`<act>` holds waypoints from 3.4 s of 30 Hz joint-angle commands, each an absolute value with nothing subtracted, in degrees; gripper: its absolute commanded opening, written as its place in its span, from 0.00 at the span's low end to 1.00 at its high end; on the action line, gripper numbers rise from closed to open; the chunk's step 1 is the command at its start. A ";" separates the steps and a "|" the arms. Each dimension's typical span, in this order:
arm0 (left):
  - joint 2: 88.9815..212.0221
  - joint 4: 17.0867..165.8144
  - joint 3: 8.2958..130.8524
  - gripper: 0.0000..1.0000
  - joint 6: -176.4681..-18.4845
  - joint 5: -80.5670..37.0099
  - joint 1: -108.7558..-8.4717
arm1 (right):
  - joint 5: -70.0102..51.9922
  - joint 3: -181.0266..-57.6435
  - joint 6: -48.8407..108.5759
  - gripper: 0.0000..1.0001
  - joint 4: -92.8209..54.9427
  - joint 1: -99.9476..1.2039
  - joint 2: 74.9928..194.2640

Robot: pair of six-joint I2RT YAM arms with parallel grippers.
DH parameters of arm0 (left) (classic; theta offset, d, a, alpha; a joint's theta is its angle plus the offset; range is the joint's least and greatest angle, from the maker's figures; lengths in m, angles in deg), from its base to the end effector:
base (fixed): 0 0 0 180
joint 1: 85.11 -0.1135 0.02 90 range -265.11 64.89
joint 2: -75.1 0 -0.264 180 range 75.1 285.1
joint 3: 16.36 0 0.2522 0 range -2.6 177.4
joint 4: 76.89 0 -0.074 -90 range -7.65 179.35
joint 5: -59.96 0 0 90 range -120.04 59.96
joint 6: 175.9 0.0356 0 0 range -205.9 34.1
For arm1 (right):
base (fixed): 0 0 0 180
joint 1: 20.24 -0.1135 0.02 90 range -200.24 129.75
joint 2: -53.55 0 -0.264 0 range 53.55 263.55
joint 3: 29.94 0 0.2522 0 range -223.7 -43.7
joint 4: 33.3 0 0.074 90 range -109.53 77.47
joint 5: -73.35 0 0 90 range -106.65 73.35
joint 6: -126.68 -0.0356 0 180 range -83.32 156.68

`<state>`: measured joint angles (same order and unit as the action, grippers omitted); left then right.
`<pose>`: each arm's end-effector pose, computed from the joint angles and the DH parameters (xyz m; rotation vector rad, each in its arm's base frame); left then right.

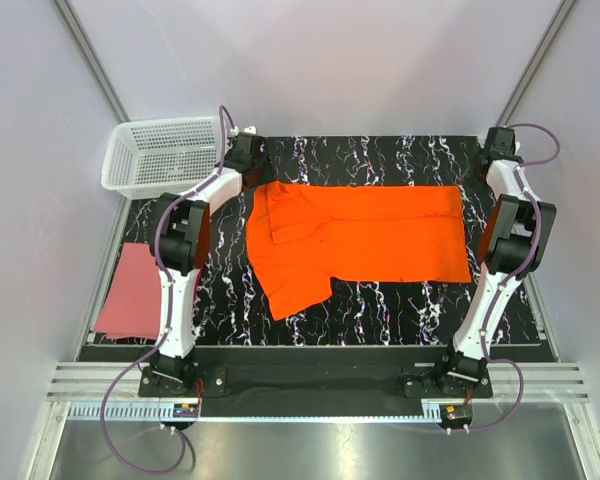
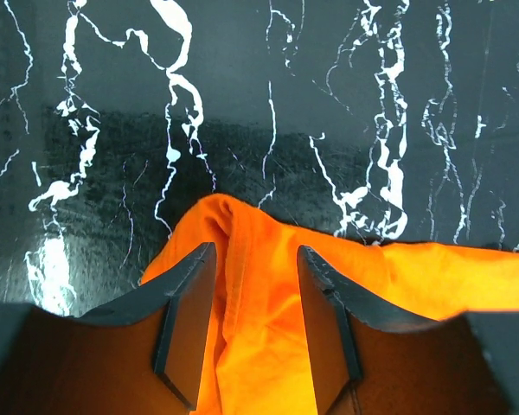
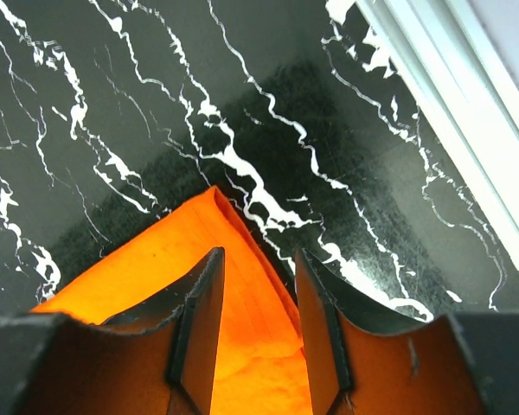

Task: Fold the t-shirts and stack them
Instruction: Fold the tshirt

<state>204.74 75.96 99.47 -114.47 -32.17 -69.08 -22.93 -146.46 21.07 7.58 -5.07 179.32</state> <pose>0.4964 -0.1412 0.1848 -0.2719 2.2957 -0.3604 0.4751 -0.1329 0.2032 0.6950 2.3420 -0.1306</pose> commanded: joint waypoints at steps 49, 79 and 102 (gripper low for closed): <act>206.14 84.87 99.36 0.00 -117.36 -31.27 -70.96 | -11.46 -152.95 21.04 0.37 3.76 -3.98 187.76; 198.67 103.93 83.81 0.00 -122.02 -35.92 -72.28 | -24.63 -151.10 19.72 0.00 0.06 -3.90 186.26; 195.95 103.23 83.63 0.49 -114.82 -37.68 -70.88 | -23.85 -156.46 18.05 0.41 5.94 -3.72 187.49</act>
